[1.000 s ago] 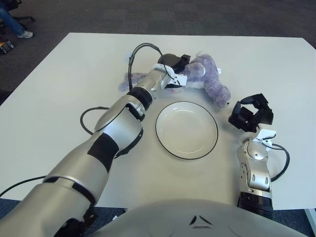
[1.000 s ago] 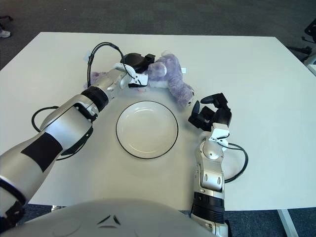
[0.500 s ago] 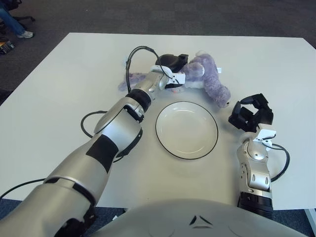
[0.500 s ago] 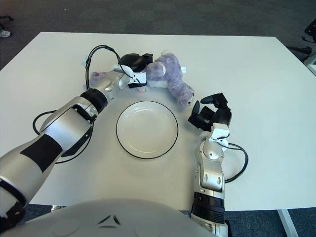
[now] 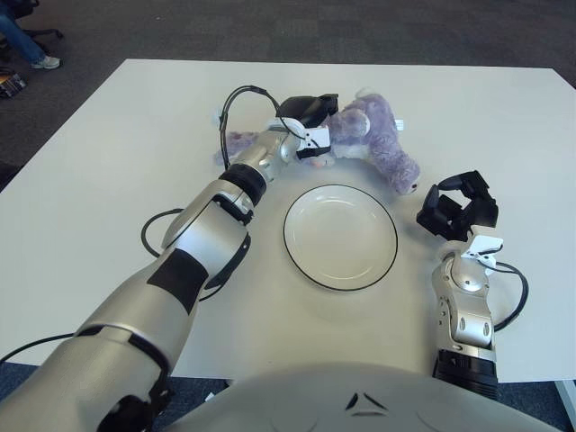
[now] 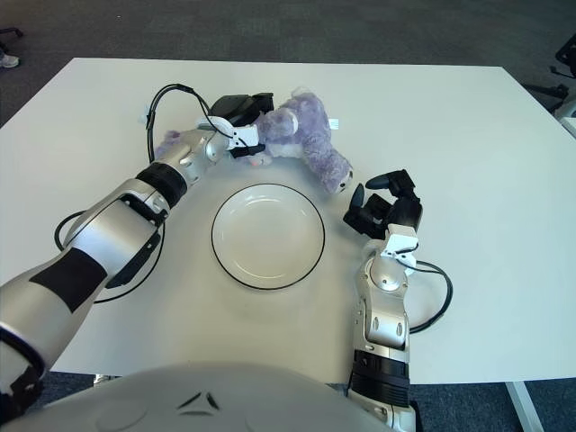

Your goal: Put the doll into the plate.

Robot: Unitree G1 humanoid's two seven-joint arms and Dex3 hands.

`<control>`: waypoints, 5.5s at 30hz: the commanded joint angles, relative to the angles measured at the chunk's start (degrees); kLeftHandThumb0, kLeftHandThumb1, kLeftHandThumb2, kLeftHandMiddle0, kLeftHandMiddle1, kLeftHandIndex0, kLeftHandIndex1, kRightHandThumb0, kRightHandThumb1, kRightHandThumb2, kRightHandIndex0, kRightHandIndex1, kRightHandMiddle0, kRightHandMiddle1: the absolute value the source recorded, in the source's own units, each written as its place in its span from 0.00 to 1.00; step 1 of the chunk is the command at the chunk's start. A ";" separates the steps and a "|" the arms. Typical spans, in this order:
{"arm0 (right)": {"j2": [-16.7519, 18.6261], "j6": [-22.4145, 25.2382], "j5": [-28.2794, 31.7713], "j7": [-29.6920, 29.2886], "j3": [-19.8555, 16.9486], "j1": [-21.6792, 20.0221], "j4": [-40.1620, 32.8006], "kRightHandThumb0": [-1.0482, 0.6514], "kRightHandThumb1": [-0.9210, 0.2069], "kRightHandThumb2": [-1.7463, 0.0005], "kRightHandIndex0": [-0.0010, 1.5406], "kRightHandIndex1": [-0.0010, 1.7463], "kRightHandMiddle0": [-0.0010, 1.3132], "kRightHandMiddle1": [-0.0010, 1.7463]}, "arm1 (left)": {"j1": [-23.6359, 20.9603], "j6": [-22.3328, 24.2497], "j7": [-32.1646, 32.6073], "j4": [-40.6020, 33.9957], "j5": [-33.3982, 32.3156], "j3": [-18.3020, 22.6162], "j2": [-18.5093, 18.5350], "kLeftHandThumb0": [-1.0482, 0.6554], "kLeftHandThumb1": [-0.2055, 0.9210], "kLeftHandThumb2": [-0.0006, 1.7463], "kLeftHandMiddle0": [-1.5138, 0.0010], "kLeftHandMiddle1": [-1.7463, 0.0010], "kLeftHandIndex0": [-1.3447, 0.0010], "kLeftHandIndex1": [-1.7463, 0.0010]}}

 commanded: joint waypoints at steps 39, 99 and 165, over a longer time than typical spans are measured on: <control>-1.26 -0.67 -0.17 0.82 -0.44 -1.03 2.23 0.35 0.47 0.30 0.73 1.00 0.42 1.00 | 7.70 0.54 3.37 -28.24 0.87 6.48 7.92 0.96 0.23 0.94 0.45 0.00 0.24 0.00; -2.11 -0.92 0.46 2.54 -0.31 -1.08 2.46 0.35 0.45 0.31 0.75 1.00 0.41 1.00 | 32.73 -14.93 -15.18 -62.29 -13.79 20.23 19.26 0.98 0.19 0.97 0.42 0.00 0.18 0.00; -2.99 0.88 -0.11 3.50 0.13 -0.90 1.92 0.35 0.45 0.32 0.75 1.00 0.40 1.00 | 34.21 -23.73 -15.81 -58.63 -16.74 22.18 16.17 0.61 0.49 0.74 0.68 0.00 0.65 0.01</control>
